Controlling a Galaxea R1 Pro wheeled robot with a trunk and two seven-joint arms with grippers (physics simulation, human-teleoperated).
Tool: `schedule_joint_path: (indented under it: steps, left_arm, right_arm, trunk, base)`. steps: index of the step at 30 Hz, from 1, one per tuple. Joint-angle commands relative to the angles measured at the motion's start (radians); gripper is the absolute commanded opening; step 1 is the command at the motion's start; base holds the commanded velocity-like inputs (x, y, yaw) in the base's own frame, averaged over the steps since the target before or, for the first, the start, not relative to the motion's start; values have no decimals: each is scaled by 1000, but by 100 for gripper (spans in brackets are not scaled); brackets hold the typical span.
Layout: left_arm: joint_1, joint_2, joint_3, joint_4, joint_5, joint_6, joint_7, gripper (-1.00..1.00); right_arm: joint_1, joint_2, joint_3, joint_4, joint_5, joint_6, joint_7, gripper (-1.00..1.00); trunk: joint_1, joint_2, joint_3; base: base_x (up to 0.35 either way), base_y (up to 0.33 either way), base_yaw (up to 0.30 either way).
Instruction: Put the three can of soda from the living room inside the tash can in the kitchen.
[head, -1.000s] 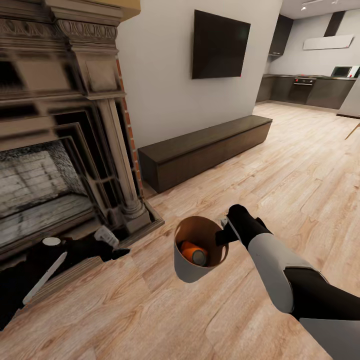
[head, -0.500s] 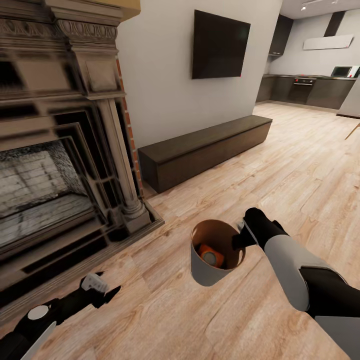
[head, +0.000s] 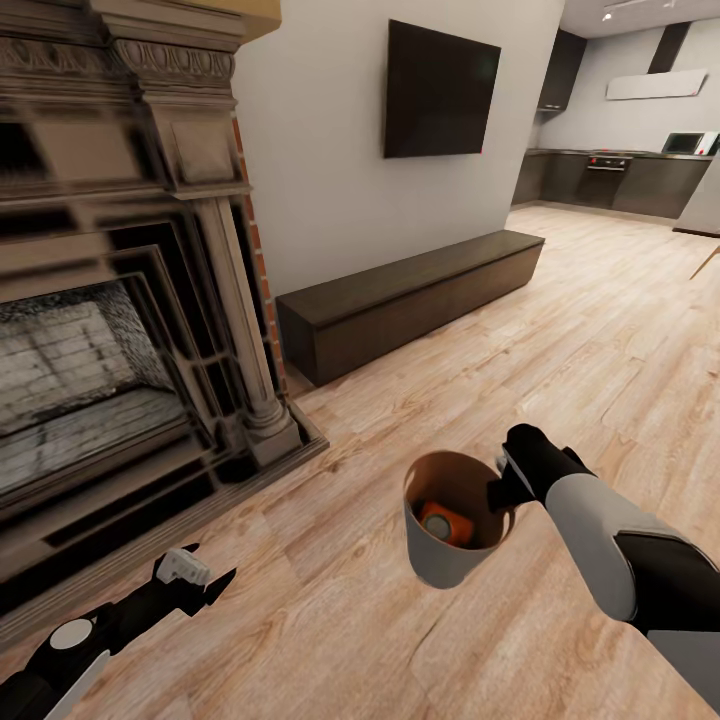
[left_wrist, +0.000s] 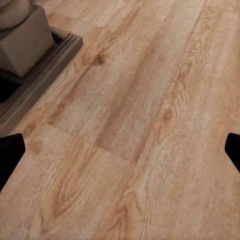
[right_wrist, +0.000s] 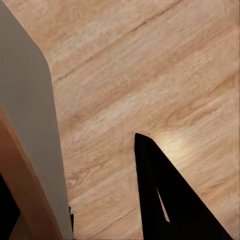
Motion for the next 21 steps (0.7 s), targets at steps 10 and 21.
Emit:
schedule_joint_path:
  steps: [10, 21]
  left_arm:
    - [0, 0, 0, 0, 0, 0, 1, 100]
    - [0, 0, 0, 0, 0, 0, 1, 100]
  right_arm:
    - [0, 3, -8, 8, -33, 3, -130, -100]
    - [0, 5, -8, 18, -35, 3, -186, -100]
  trunk:
    - [0, 0, 0]
    - [0, 0, 0]
  base:
    - [0, 0, 0]
    - [0, 0, 0]
